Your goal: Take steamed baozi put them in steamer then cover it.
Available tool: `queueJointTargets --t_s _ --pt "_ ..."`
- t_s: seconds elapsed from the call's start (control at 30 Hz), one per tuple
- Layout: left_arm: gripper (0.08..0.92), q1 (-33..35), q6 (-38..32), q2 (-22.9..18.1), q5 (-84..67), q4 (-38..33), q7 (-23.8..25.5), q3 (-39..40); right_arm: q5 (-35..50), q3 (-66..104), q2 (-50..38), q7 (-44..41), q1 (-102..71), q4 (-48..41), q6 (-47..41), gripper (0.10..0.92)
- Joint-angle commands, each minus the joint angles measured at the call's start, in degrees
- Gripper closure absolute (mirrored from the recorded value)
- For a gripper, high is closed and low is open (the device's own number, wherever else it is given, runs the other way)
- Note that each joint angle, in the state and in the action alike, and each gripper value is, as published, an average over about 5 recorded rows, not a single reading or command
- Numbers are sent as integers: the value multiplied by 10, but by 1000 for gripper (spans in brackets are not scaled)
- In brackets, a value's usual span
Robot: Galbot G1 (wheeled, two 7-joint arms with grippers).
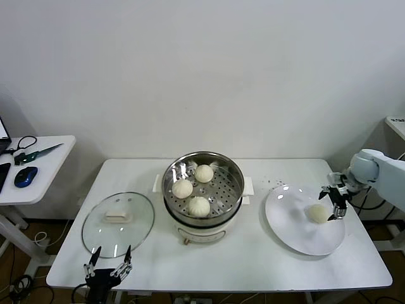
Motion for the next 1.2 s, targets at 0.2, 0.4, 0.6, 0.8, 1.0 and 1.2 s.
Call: queueJointTargets --t_s 0.2,0.4,0.6,0.8,1.0,1.2 --pt "177 0 0 1 1 1 0 0 -25 78 34 26 -74 -57 -5 264" --pt "177 0 3 0 0 -1 0 -1 -5 55 20 9 -47 -29 -18 333" --pt "177 -2 5 0 1 -5 -2 0 91 -40 7 -16 63 13 -30 363" --pt "177 -2 4 0 5 -8 -1 4 198 -184 25 -34 249 75 -43 373" --pt "177 0 5 2 8 -14 0 7 341 -340 101 -46 482 183 -81 375" --pt "177 -1 10 8 5 -23 0 9 472 -345 185 -5 574 302 -160 372"
